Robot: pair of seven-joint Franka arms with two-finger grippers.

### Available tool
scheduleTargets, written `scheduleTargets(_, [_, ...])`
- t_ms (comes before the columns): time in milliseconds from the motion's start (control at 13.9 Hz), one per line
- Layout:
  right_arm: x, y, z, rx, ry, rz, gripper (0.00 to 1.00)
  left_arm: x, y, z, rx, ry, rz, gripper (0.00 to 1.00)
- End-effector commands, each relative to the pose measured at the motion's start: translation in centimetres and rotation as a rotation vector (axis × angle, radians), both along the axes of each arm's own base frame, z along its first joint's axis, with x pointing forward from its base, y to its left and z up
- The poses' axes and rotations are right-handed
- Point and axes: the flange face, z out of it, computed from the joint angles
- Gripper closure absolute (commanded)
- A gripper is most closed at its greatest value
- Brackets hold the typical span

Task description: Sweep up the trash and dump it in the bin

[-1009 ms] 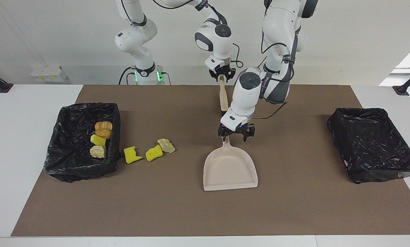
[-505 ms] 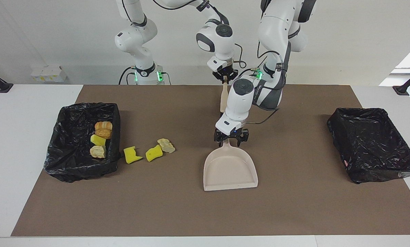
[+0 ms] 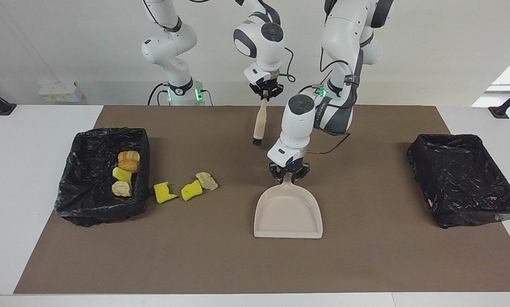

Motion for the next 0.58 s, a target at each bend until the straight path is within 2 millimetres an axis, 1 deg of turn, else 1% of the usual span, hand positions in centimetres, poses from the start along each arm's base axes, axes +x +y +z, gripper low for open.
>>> scheduleTargets(0, [1.7, -3.0, 0.0, -0.078, 0.001, 0.004, 1.00, -0.4, 0.4, 1.0, 0.053, 0.023, -0.009, 1.00])
scheduleTargets(144, [3.9, -5.2, -0.5, -0.123, -0.010, -0.024, 1.00, -0.7, 1.4, 2.8, 0.077, 0.043, -0.064, 1.00])
scheduleTargets(216, [5.2, -6.5, -0.8, -0.142, -0.016, -0.034, 1.00, -1.0, 1.8, 3.8, 0.093, 0.061, -0.107, 1.00])
scheduleTargets(288, [7.0, -8.2, -1.5, -0.154, -0.005, -0.016, 1.00, -1.6, 2.5, 4.7, 0.117, 0.091, -0.167, 1.00])
scheduleTargets(361, [8.8, -10.2, -2.1, -0.144, 0.007, 0.011, 1.00, -2.1, 3.2, 4.8, 0.150, 0.142, -0.240, 1.00])
scheduleTargets(433, [10.1, -11.7, -2.4, -0.150, 0.005, 0.040, 1.00, -2.5, 3.8, 5.0, 0.175, 0.184, -0.325, 1.00])
scheduleTargets(505, [10.9, -12.8, -2.7, -0.178, -0.004, 0.076, 1.00, -2.6, 4.4, 4.9, 0.190, 0.217, -0.404, 1.00])
